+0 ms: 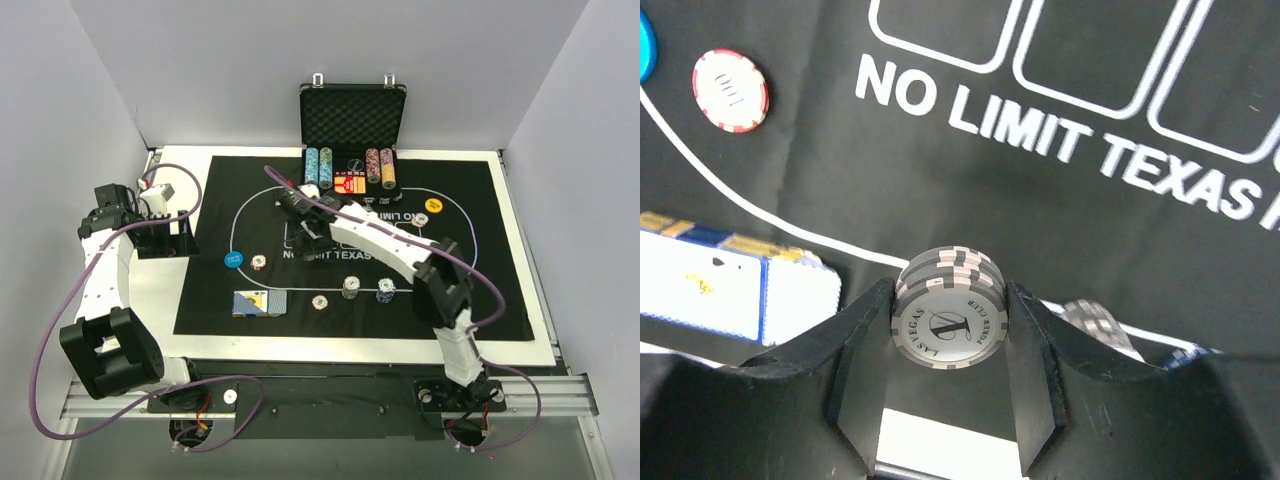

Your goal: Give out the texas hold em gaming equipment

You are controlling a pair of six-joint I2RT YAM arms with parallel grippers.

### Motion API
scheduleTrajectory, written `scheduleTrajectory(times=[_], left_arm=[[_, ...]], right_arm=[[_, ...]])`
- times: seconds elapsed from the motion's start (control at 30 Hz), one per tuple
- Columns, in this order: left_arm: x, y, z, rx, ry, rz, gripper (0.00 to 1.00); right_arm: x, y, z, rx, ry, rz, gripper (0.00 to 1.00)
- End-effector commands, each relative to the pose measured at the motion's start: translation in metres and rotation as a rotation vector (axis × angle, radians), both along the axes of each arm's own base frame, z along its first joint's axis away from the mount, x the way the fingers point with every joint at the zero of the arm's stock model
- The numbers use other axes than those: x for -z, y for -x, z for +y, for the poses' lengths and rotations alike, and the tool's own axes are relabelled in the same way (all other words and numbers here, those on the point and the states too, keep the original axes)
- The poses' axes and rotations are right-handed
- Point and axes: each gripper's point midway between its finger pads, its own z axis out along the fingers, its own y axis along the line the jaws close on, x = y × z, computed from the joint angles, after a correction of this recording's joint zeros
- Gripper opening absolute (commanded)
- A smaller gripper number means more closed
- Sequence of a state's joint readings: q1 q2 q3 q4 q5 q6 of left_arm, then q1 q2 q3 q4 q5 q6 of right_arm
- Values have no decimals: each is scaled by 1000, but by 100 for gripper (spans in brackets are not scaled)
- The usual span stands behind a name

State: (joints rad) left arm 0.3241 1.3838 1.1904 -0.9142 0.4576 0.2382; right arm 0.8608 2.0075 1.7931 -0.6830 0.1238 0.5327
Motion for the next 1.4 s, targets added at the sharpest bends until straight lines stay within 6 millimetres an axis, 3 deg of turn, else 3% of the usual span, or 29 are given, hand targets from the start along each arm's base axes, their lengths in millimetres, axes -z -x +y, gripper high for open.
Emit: scheduleTrajectory(times=[0.0,0.07,0.1,0.13,0.27,0.53,0.73,0.83,0.87,0.9,1.03,1.2,1.3,1.33,1.37], left_arm=[[-9,-8,1,-6,7,-52,97],[-10,-8,0,-6,10,-54,97],[-10,-8,1,-7,10,-56,97],[-9,-8,1,-6,10,-55,97],[-5,-7,1,-4,12,-42,97],[-3,-8,0,0,18,-40,97],[0,-7,0,2,18,-32,97],[-1,-8,0,3,19,-35,97],[-1,-7,0,2,18,-35,97],[0,-6,0,2,19,-32,97],[0,-5,-1,3,19,-31,97],[-2,-5,-3,9,24,-36,97],[-4,-5,-2,7,22,-42,97],[-4,-5,-2,8,21,-40,97],[-5,-5,-2,7,21,-44,97]], right_arm=[[35,2,25,-37,45,77,13],[35,-9,47,-40,12,57,13],[47,-9,50,-39,25,70,13],[43,-14,59,-38,0,57,13],[59,-25,79,-32,-40,54,13],[85,-30,98,-18,-82,76,13],[94,-28,109,-33,-125,107,15],[94,-25,114,-47,-144,120,23],[92,-25,113,-47,-143,120,33],[91,-24,112,-48,-141,120,36],[73,-25,105,-58,-135,83,51],[28,-28,90,-62,-160,29,60],[-3,-26,64,-54,-133,-36,61],[1,-23,51,-44,-96,-43,61],[-17,-21,43,-38,-104,-72,61]])
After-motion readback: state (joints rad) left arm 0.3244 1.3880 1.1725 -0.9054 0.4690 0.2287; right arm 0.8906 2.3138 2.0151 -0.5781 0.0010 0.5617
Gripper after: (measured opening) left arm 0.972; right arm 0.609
